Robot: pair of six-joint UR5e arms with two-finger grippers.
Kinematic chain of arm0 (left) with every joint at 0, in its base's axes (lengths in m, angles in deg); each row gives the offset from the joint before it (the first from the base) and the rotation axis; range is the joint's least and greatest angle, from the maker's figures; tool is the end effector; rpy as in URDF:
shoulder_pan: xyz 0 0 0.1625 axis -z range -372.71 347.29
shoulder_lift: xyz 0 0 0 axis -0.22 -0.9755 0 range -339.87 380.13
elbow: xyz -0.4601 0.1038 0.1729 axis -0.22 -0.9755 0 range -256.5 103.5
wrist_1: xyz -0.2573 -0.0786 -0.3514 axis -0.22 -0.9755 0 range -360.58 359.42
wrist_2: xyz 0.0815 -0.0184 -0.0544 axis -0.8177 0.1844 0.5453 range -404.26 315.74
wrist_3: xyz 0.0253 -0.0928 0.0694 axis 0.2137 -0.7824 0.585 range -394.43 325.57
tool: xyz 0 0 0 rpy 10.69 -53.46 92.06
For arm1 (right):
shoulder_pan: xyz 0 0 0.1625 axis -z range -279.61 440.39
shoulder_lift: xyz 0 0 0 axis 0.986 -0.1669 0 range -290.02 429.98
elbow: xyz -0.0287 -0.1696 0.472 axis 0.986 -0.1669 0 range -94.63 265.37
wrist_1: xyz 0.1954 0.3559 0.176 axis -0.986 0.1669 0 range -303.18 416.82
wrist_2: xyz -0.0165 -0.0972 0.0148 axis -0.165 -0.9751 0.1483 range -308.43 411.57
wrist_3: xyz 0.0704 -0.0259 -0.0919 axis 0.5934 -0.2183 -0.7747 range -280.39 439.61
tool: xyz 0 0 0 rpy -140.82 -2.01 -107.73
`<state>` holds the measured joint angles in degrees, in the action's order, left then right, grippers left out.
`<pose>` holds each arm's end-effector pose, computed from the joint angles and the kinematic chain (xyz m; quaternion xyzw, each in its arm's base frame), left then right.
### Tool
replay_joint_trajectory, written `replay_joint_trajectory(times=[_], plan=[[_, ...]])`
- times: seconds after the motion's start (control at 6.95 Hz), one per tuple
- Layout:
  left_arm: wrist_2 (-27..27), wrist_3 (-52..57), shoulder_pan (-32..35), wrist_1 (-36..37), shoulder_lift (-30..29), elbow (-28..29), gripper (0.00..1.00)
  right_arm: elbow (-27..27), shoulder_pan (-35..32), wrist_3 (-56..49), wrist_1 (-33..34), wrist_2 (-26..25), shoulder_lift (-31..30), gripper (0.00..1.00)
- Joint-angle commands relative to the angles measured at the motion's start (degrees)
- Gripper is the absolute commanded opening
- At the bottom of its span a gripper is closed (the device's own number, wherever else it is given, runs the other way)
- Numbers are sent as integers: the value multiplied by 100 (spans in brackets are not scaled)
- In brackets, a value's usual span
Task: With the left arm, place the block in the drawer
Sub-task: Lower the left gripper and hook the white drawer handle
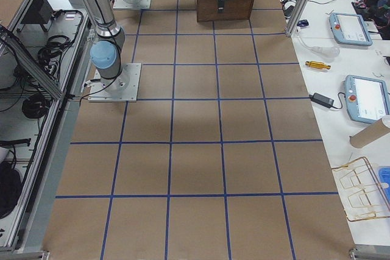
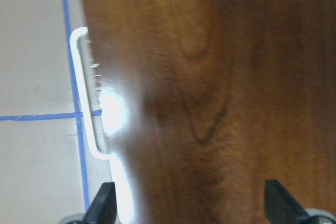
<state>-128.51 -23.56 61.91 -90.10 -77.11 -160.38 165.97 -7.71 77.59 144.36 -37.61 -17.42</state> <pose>0.0149 -0.6012 0.5335 0.0396 -0.9979 0.0060 0.0501 0.1166 -0.5544 0.6036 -0.0014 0.9993 -0.0381 0.0058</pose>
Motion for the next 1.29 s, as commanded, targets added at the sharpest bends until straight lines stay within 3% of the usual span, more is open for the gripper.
replay_joint_trajectory(times=[0.0, 0.29, 0.72, 1.15], plan=[[365, 571, -814, -5, -198, -41, 100, 0, 3, 0, 0, -3, 3, 100], [524, 1414, -1255, 82, -540, -154, 99, 0, -5, 0, 0, -3, 3, 100], [822, 1542, -1310, 960, -910, -646, 99, 0, -6, 0, 0, -3, 3, 100], [1201, 1551, -1319, 971, -1217, -709, 99, 0, 3, 0, 0, -3, 3, 100]])
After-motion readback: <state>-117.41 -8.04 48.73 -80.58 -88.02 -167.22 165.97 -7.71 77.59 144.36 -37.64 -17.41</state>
